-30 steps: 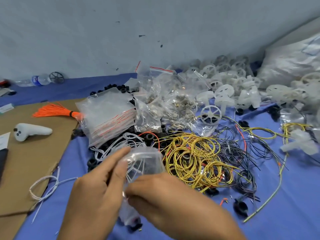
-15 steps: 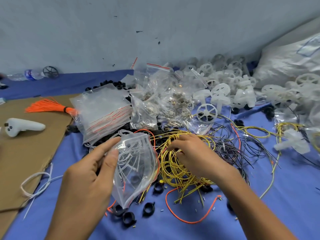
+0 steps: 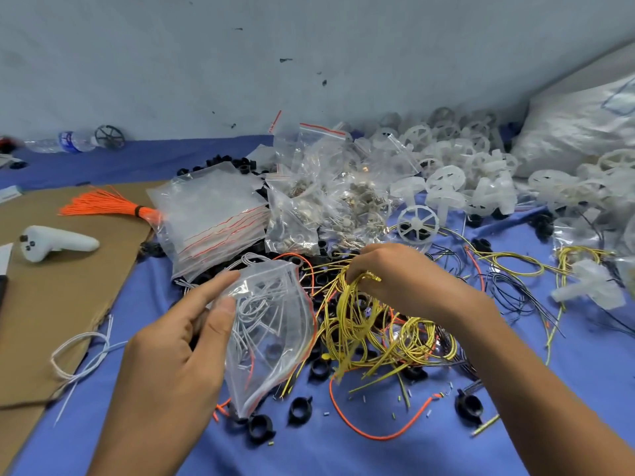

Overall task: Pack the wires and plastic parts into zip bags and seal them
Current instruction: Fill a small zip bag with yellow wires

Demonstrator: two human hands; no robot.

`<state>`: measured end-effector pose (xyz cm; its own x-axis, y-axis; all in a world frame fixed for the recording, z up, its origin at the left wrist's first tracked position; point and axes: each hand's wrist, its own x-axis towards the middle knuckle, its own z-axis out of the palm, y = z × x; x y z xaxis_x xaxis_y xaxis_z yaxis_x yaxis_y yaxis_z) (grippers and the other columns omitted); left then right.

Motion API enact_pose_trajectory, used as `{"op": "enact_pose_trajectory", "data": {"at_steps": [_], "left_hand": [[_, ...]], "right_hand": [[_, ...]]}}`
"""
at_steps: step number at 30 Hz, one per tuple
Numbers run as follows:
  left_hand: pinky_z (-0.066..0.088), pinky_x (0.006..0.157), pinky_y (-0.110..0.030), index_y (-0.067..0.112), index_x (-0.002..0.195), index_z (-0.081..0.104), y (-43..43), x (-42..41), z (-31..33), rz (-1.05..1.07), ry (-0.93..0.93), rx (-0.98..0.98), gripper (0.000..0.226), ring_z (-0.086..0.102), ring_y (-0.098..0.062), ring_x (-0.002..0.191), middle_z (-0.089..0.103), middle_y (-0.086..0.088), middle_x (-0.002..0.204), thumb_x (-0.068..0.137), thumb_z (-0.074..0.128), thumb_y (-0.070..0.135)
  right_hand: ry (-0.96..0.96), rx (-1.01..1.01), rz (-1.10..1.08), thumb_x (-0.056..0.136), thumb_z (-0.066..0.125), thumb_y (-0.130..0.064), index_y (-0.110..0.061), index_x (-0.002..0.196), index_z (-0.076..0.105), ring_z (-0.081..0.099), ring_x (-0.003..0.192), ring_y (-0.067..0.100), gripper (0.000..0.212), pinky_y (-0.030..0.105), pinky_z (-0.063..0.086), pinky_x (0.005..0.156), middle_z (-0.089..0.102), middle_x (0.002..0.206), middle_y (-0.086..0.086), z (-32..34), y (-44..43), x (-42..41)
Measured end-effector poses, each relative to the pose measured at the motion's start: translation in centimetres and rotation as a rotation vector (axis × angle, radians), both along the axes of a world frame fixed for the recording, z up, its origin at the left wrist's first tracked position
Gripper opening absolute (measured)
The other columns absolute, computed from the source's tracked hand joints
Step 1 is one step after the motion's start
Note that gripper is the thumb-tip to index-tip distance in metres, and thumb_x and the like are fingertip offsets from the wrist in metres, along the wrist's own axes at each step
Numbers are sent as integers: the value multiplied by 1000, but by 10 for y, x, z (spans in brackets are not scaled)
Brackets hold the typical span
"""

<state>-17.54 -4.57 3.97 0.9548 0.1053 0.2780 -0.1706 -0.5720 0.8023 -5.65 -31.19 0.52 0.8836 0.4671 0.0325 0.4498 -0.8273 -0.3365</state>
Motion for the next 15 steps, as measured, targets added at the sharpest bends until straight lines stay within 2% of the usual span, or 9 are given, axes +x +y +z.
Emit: {"op": "enact_pose_trajectory", "data": {"at_steps": [4,6,8,9,10,11,12,15], "left_hand": [[30,38,-33,67,113,60,-1,1,-2,-9,10,-2,30,26,-7,44,35,0,49,86,50,58],[36,38,-33,68,112,60,0,1,-3,-8,28,-29,31,31,-7,47,46,-10,53,84,50,62],[49,46,-33,66,113,61,0,1,-3,2,49,-78,31,44,-9,56,62,-20,69,83,53,65],[51,49,-31,65,113,62,1,0,-3,7,49,-94,29,46,-10,58,62,-23,73,84,57,66],[47,45,-26,65,113,62,1,0,-2,10,38,-92,26,43,-9,54,60,-23,69,87,61,66],[34,39,-24,66,112,62,1,0,-2,13,23,-71,25,34,-8,47,54,-22,62,87,61,63],[25,37,-28,66,111,61,1,-1,0,14,12,-50,27,27,-8,43,48,-20,56,85,57,59],[23,40,-34,67,109,62,-3,-3,5,15,13,-49,31,23,-9,41,38,-14,50,83,53,54]], "right_hand": [[-29,50,-63,99,56,-25,-25,109,67,60,89,14,15,34,48,76,68,101,-8,16,-11,-2],[-5,114,-99,100,55,-27,-25,110,64,62,80,14,14,34,50,73,70,96,-5,23,-17,-4],[2,178,-127,101,54,-27,-25,109,63,63,77,16,12,36,50,72,70,92,-4,28,-24,-6],[-6,204,-142,101,54,-27,-26,108,62,63,77,17,11,37,50,71,71,90,-4,29,-27,-7],[-14,235,-160,101,53,-27,-26,106,61,63,76,18,9,38,50,70,71,90,-5,29,-31,-7],[-15,274,-181,101,53,-26,-27,104,59,63,75,18,8,38,50,68,72,90,-9,29,-35,-6],[-13,317,-201,101,52,-25,-28,103,58,63,74,18,7,37,50,66,72,91,-13,29,-39,-6],[-1,456,-223,101,53,-22,-25,100,60,65,81,22,8,40,51,71,73,90,-15,28,-48,-5]]}}
